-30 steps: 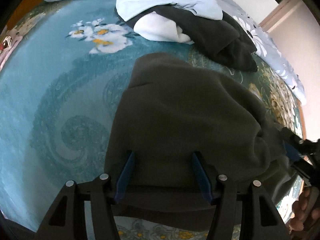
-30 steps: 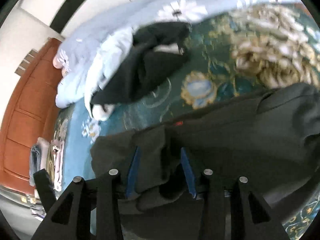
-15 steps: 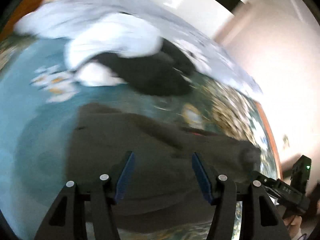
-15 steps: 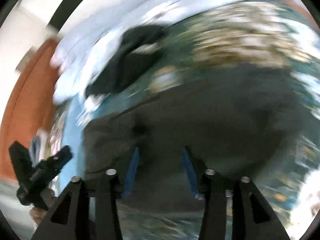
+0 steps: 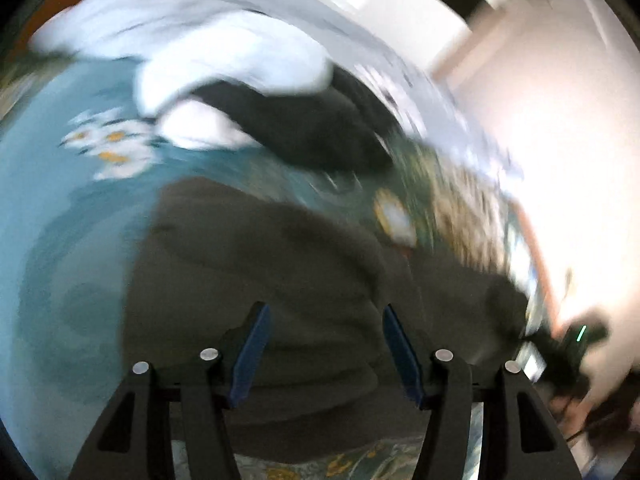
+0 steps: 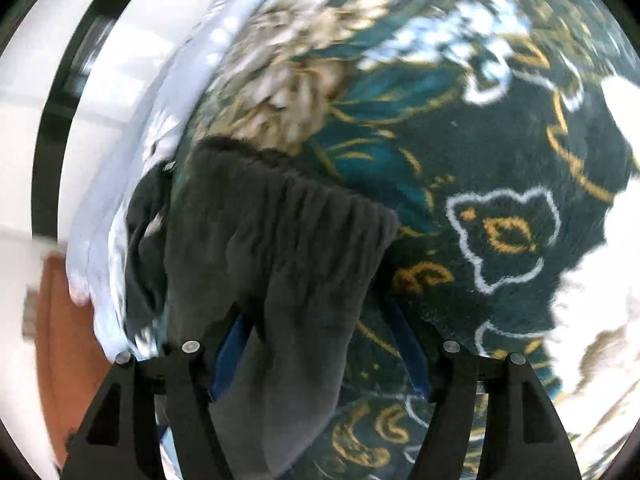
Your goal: Fold clothes
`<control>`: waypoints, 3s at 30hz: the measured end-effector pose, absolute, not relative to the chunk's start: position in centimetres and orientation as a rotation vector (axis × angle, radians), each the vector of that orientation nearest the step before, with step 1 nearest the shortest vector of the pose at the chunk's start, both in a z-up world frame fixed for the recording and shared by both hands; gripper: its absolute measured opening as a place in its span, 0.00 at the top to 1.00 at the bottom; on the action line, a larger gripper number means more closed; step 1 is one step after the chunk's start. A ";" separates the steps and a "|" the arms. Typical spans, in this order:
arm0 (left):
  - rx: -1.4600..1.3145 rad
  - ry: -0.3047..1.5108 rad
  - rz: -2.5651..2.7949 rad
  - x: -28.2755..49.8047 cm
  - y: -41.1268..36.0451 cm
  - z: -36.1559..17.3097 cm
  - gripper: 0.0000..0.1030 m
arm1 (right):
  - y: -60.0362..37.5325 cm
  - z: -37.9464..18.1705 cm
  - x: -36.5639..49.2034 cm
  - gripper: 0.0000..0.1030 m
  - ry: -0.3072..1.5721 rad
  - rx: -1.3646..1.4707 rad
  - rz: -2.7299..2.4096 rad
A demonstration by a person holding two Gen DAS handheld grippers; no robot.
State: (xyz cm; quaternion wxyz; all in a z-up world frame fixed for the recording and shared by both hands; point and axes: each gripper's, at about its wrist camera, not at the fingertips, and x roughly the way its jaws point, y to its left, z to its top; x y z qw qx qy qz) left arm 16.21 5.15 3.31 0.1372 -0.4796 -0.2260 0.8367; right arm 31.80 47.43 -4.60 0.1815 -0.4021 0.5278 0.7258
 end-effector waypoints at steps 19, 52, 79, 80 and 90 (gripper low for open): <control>-1.267 -1.380 2.458 18.5 -9.3 2.1 0.39 | 16.2 15.5 18.2 0.68 0.053 -1.342 2.821; -1.458 -0.644 2.333 7.9 1.5 3.4 0.28 | 24.1 6.5 24.5 0.35 0.251 -1.702 2.643; -1.588 -0.692 2.324 12.7 -3.0 0.9 0.89 | 23.4 5.9 21.4 0.35 0.532 -1.668 2.834; -1.583 -0.787 2.297 12.7 -3.9 0.4 0.87 | 22.9 5.6 21.0 0.35 0.534 -1.685 2.831; -1.471 -0.877 2.417 14.6 -5.8 3.6 0.86 | 21.9 4.5 19.9 0.35 0.491 -1.720 2.830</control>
